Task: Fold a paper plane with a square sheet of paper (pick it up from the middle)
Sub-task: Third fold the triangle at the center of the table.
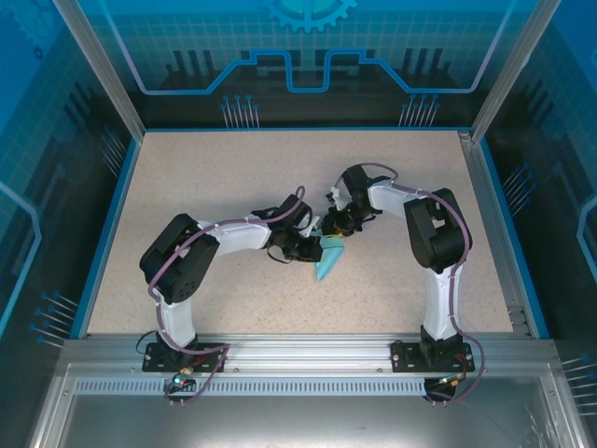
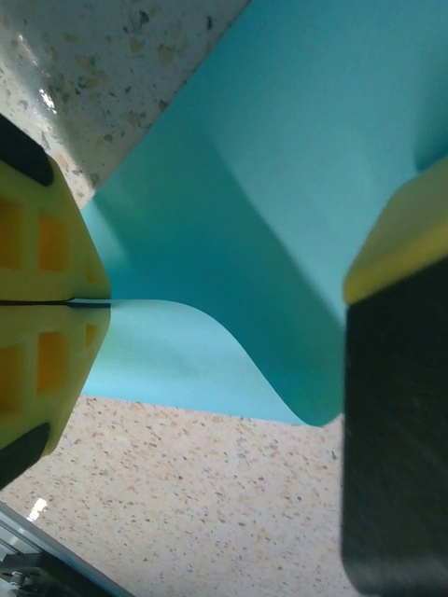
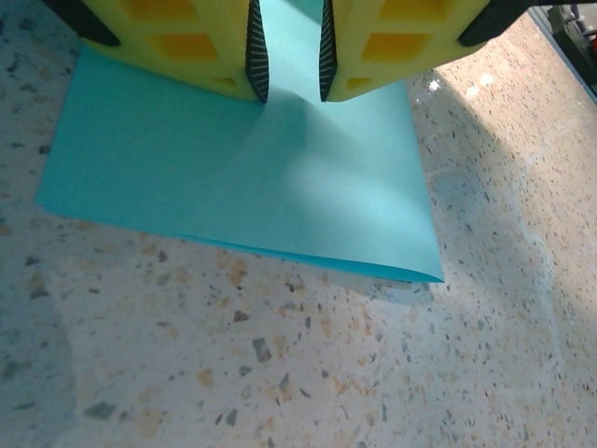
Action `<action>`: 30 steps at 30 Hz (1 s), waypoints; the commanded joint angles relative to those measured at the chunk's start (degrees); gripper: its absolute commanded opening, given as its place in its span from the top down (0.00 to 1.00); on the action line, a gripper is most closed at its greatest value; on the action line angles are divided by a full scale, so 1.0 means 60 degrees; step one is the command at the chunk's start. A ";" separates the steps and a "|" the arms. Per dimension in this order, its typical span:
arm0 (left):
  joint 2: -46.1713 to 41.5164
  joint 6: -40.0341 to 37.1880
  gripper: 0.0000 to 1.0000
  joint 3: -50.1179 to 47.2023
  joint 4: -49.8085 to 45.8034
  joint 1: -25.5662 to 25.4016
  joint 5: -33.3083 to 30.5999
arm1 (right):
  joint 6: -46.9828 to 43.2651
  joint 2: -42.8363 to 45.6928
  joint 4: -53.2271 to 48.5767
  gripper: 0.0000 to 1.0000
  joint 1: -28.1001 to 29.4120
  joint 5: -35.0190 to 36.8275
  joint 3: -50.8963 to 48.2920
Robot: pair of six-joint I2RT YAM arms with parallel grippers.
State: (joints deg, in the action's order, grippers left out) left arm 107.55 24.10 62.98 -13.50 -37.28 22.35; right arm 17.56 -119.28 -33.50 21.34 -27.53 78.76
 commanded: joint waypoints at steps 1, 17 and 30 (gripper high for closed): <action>0.0077 0.0170 0.92 -0.0177 -0.0134 0.0057 0.0379 | 0.0326 0.0008 -0.0134 0.74 0.0105 0.0048 -0.0017; 0.0337 0.0481 0.89 -0.0286 0.0096 0.0031 0.0720 | 0.0946 0.0302 0.0185 0.74 0.0115 0.0034 -0.0426; 0.0171 0.0364 0.89 -0.0534 0.0467 0.0044 0.0128 | 0.1071 0.0347 0.0203 0.76 0.0119 0.0162 -0.0560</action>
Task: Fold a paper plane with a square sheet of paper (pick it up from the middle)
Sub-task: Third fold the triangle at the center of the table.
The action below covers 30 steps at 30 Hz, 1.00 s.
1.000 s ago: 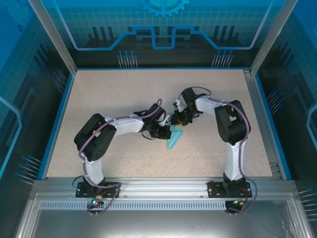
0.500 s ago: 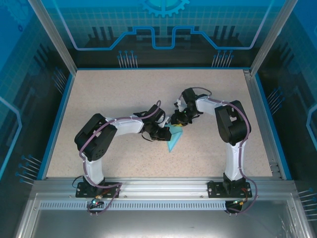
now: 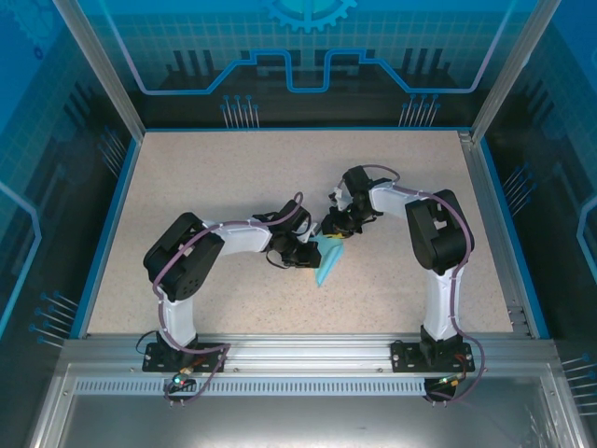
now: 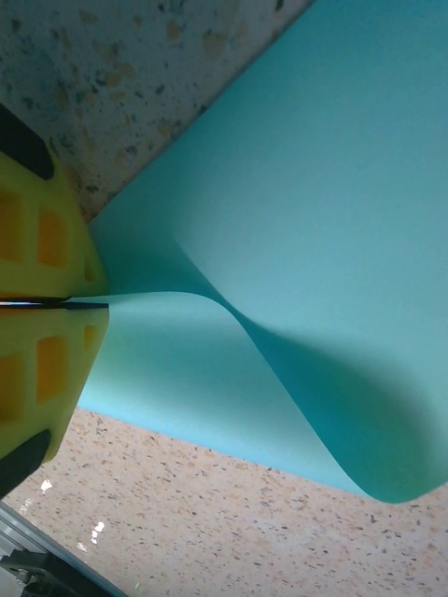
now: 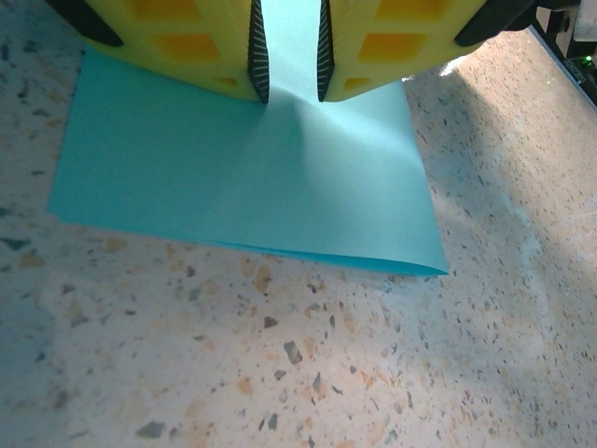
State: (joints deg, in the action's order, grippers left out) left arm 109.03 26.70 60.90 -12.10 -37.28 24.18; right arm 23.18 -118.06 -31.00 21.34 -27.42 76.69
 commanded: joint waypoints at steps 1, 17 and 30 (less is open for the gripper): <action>-0.0096 -0.0080 0.88 -0.0198 0.0257 0.0036 -0.0200 | 0.0133 0.0144 -0.0209 0.76 0.0119 0.0153 -0.0219; 0.0240 -0.0145 0.88 -0.0259 0.0113 0.0031 -0.0360 | 0.0144 0.0071 -0.0184 0.76 0.0120 0.0274 -0.0315; 0.0284 -0.0025 0.89 -0.0445 0.0154 0.0041 -0.0471 | 0.0415 0.0166 0.0038 0.76 0.0120 0.0325 -0.0480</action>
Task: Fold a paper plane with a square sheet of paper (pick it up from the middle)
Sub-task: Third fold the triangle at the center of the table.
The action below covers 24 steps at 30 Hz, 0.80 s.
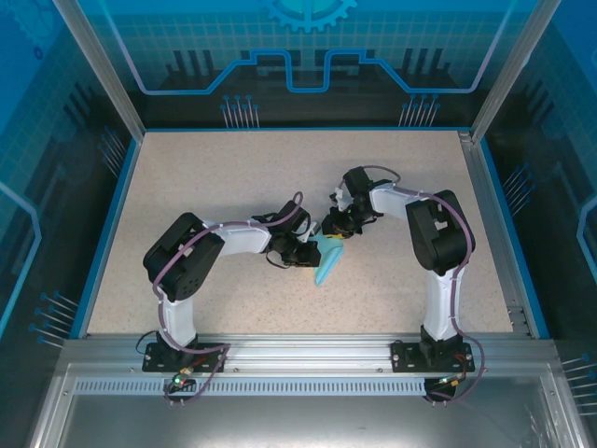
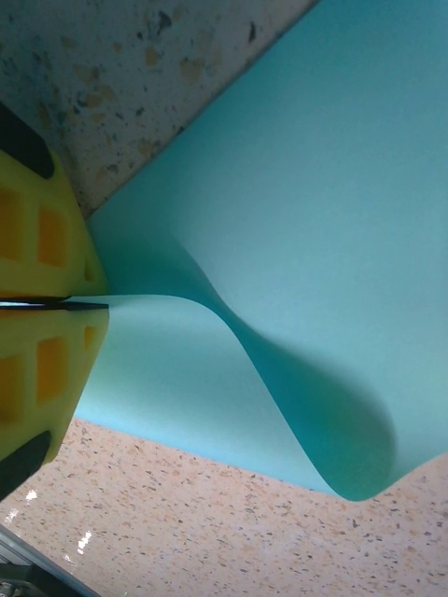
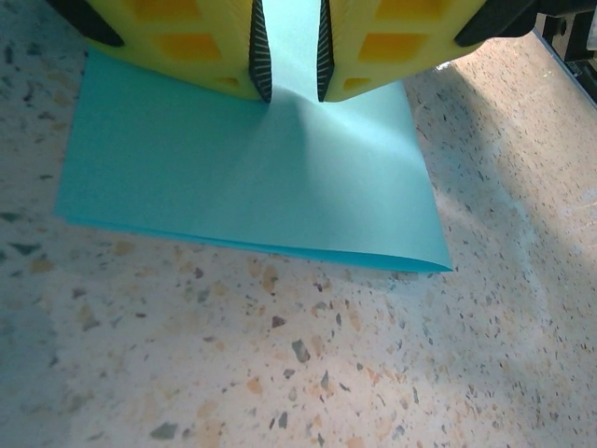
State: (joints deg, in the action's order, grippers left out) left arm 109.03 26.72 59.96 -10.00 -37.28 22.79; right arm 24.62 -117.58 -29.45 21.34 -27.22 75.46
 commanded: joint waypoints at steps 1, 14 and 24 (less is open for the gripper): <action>0.0285 -0.0029 0.89 -0.0318 -0.0208 0.0040 -0.0250 | 0.0211 0.0120 -0.0221 0.76 0.0108 0.0336 -0.0280; 0.0142 0.0052 0.93 -0.0601 0.0110 0.0032 -0.0286 | 0.1148 0.1716 0.1045 0.74 -0.0577 -0.0520 -0.0863; 0.0082 -0.0027 0.93 -0.0473 0.0075 0.0041 -0.0208 | 0.0921 0.0852 0.0807 0.79 -0.0431 -0.0807 -0.0411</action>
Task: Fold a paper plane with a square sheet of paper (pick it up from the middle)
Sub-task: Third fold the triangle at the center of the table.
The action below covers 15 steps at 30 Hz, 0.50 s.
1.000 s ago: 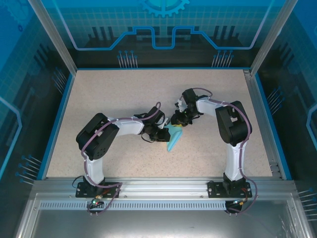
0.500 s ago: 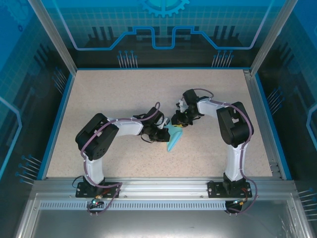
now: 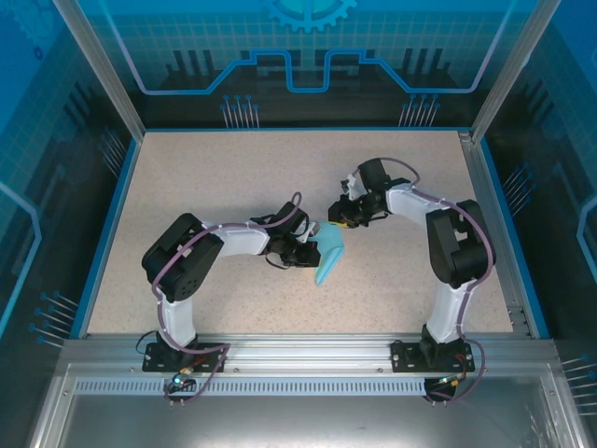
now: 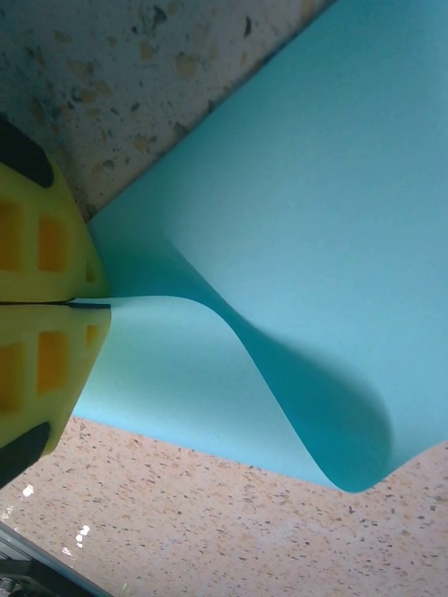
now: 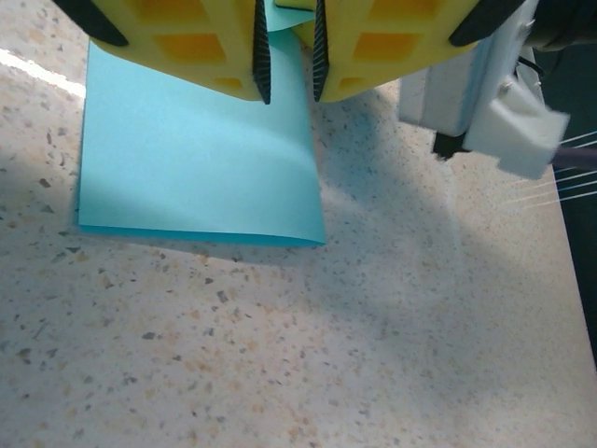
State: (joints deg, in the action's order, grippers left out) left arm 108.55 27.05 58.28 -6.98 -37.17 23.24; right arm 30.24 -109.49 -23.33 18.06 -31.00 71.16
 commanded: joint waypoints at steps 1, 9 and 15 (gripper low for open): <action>0.0138 -0.0096 0.93 -0.0192 -0.0435 0.0013 -0.0300 | -0.0017 -0.0653 -0.0374 0.80 0.0150 -0.0009 0.0398; 0.0102 -0.0057 0.92 -0.0133 -0.0477 0.0017 -0.0258 | -0.0304 -0.1259 -0.0884 0.81 0.0207 0.0919 0.0503; -0.0057 -0.0024 0.91 0.0056 -0.0588 0.0014 -0.0227 | -0.0347 -0.1382 -0.1017 0.82 0.0203 0.1212 0.0432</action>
State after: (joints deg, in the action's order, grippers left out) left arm 108.49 27.07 58.35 -7.16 -37.17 23.24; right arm 29.08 -116.38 -26.98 18.87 -26.48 73.25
